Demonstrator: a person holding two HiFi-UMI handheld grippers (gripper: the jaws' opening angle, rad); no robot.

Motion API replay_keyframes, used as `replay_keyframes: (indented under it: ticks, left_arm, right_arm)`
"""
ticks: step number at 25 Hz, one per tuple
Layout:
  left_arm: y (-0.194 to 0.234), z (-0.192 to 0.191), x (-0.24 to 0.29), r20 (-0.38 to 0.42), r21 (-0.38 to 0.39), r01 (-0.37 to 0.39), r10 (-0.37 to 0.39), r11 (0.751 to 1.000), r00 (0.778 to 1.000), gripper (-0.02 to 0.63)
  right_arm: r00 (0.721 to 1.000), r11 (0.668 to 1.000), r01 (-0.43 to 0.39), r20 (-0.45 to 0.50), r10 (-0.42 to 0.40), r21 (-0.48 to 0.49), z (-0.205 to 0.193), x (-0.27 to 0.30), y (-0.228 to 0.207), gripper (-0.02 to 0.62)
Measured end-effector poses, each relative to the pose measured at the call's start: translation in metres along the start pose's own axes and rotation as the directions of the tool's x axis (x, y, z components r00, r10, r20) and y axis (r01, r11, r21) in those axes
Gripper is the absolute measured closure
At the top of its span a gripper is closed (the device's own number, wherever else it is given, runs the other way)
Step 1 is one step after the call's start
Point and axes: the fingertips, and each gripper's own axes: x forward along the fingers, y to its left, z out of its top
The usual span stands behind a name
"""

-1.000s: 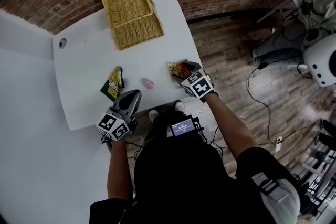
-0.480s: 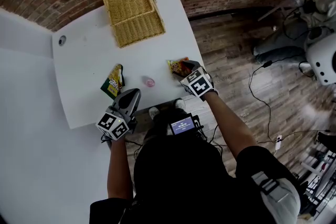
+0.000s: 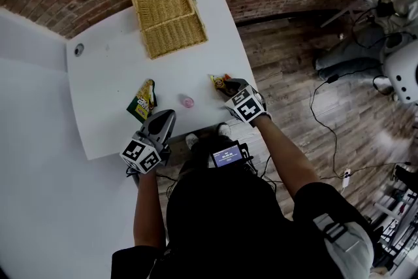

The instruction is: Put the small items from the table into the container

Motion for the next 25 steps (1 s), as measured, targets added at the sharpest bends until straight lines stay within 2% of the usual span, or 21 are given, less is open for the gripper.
replay_keyframes:
  ticks: [3,15,25]
  left_arm:
    - [0.0,-0.001,-0.001,0.001,0.0,0.005,-0.005,1.0,1.0,0.597]
    - [-0.004,0.0,-0.004,0.003,0.019,0.012,-0.012,1.0,1.0,0.597]
    - [-0.009,0.016,0.003,0.037,0.054,0.025,-0.027,0.998,0.999,0.597]
  right_arm:
    - [1.0,1.0,0.007,0.004,-0.007,-0.003,0.001,-0.002,0.0,0.486]
    - [1.0,1.0,0.021,0.022,-0.021,0.001,0.004,-0.01,0.003,0.494]
    - [0.995,0.999,0.035,0.099,-0.033,-0.026,0.037,-0.033,0.001,0.495]
